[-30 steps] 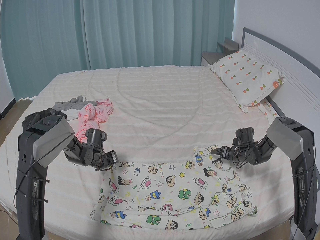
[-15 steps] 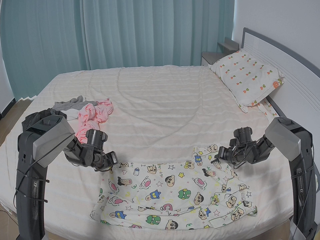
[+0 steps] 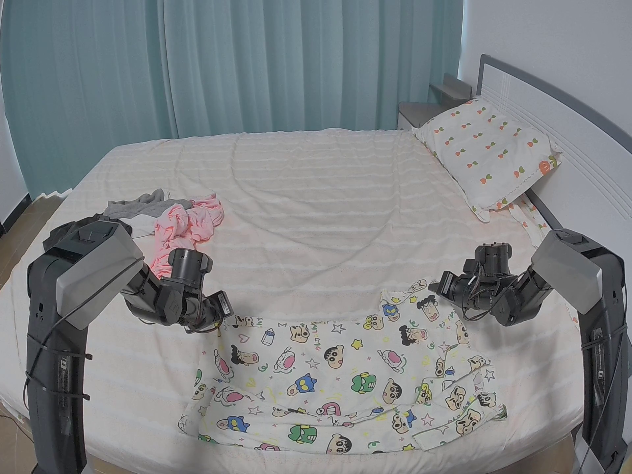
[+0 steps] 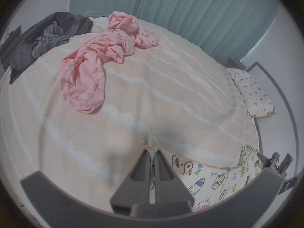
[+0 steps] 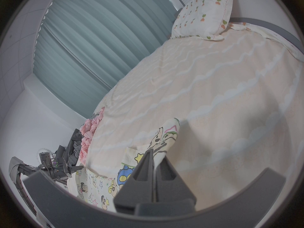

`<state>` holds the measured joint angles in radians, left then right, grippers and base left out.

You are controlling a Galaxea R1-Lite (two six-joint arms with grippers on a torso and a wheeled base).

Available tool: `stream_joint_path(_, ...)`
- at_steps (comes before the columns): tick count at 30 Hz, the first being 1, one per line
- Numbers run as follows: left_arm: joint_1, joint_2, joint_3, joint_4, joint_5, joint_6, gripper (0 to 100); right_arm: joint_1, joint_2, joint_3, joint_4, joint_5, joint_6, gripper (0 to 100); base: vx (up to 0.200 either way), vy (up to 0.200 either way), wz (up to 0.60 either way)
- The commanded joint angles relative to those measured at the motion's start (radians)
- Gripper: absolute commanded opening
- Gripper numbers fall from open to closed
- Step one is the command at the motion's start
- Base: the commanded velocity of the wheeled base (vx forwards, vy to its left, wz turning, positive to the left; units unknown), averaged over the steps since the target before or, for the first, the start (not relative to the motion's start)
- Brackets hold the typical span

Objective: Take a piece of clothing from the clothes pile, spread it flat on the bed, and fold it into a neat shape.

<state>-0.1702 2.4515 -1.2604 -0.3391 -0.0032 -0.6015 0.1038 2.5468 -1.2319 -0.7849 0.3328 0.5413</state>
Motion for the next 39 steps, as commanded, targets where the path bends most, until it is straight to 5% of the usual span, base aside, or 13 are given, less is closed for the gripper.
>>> stream_joint_path(1, -0.009, -0.034, -0.002, -0.001, 0.015, -0.012, 0, -0.013, -0.042, 0.029, -0.007, 0.011, 0.002, 0, 0.0, 0.0, 0.0)
stream_joint_path(8, -0.015, -0.051, 0.009, -0.058, 0.075, -0.077, 0, -0.03, -0.074, 0.069, -0.01, 0.043, 0.0, 0, 0.0, 0.0, 0.0)
stream_joint_path(19, -0.017, -0.077, 0.058, -0.066, 0.068, -0.077, 0, -0.021, -0.068, 0.108, 0.004, 0.109, -0.015, 0, 0.0, 0.0, 0.0)
stream_joint_path(20, -0.017, -0.077, 0.058, -0.066, 0.066, -0.077, 0, -0.021, -0.066, 0.106, 0.004, 0.109, -0.017, 100, 0.0, 0.0, 0.0)
stream_joint_path(24, -0.017, -0.074, 0.058, -0.066, 0.068, -0.078, 0, -0.021, -0.053, 0.078, 0.05, 0.109, -0.034, 100, 0.0, 0.0, 0.0)
stream_joint_path(31, -0.017, -0.071, 0.059, -0.066, 0.068, -0.077, 0, -0.036, 0.006, 0.048, 0.125, 0.109, -0.196, 100, 0.0, 0.0, 0.0)
stream_joint_path(39, -0.018, -0.071, 0.061, -0.066, 0.066, -0.08, 0, -0.009, 0.036, 0.011, 0.141, 0.14, -0.23, 100, 0.0, 0.0, 0.0)
